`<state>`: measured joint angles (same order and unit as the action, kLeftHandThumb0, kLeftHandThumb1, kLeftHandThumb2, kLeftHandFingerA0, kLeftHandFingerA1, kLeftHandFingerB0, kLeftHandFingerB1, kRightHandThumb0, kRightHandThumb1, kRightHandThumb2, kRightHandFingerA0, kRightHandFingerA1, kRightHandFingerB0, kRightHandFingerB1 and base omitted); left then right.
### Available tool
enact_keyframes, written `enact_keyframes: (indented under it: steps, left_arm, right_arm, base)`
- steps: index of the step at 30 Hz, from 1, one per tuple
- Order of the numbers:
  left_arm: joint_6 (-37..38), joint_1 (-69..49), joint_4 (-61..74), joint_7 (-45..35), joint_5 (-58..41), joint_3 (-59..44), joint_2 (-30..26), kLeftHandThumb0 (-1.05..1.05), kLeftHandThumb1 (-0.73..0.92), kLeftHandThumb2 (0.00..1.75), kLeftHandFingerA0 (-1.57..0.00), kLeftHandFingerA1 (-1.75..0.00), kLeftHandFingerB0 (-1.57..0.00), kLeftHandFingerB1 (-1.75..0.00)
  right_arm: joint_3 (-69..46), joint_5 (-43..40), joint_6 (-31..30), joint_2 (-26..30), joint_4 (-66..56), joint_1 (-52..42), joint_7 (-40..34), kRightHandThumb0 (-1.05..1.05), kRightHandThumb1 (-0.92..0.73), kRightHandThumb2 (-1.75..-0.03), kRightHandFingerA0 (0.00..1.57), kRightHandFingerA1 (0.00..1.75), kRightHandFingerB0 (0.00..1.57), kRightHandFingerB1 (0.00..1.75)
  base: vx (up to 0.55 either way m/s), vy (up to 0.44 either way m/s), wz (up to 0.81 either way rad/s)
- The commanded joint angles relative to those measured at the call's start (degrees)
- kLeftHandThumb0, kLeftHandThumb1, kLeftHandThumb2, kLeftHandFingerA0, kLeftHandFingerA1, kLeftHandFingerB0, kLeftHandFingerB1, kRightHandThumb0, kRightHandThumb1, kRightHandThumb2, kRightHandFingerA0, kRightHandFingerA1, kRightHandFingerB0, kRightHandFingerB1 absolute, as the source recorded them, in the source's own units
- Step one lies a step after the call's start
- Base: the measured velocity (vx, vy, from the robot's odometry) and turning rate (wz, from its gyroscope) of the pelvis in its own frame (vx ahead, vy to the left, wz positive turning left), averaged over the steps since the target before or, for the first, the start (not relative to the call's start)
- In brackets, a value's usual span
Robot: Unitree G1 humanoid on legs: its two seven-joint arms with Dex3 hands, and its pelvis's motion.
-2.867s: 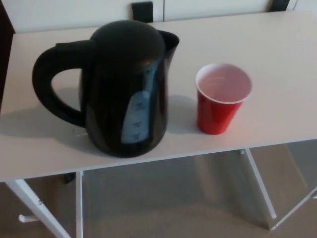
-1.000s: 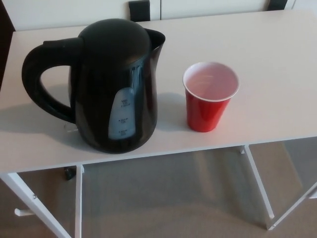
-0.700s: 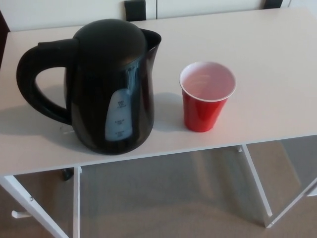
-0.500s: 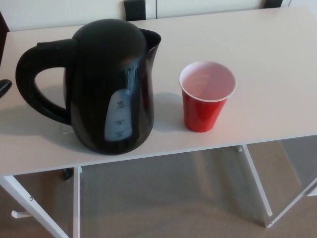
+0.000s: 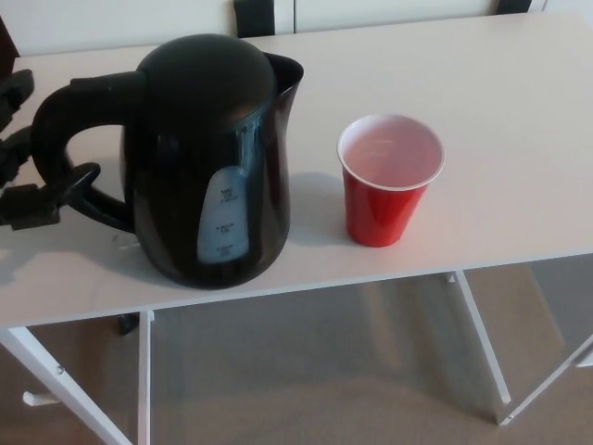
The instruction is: The robot walk towards a table in front and uses its left hand to pick up the pot from the base and pour water to the cup on the right hand side
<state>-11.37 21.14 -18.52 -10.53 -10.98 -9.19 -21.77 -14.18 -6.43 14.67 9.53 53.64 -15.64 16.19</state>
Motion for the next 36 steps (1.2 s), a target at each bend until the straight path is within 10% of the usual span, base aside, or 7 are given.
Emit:
enact_keyframes:
  steps: [1, 16, 18, 36]
  left_arm:
    - [0.0, 0.5, -1.4, 1.0, 2.1, 0.5, 0.8, -0.53, 0.33, 0.68, -0.07, -0.28, -0.07, -0.14]
    - [-0.2, 2.4, -2.5, 2.9, 3.5, -0.3, 2.1, -0.5, 0.47, 0.61, -0.12, -0.33, -0.08, -0.19]
    - [-0.2, 3.0, -3.1, 4.0, 3.9, -0.3, 2.5, -0.27, 0.35, 0.88, 0.0, -0.47, 0.0, -0.48]
    - [1.1, 7.5, -8.2, 9.3, 8.0, -0.6, 2.4, -0.5, 0.44, 0.67, -0.24, -0.39, -0.13, -0.34]
  right_arm:
    - [-0.2, -1.0, -1.0, 0.4, -3.5, -1.3, 0.0, -0.12, -0.42, -0.87, 0.26, 0.54, 0.15, 0.48]
    - [-0.5, -1.9, -1.4, -0.1, -3.5, -0.6, 0.7, -0.13, -0.41, -0.86, 0.25, 0.54, 0.14, 0.48]
    - [-0.6, -2.2, -1.9, -0.1, -4.1, -0.8, 1.0, -0.11, -0.42, -0.87, 0.26, 0.55, 0.14, 0.48]
    - [-0.1, -1.8, -3.8, -0.9, -8.3, -1.5, 0.0, -0.11, -0.42, -0.87, 0.28, 0.55, 0.15, 0.48]
  base:
    - [0.0, 0.0, 0.0]
    - [0.0, 0.0, 0.0]
    - [0.0, 0.0, 0.0]
    - [0.0, 0.0, 0.0]
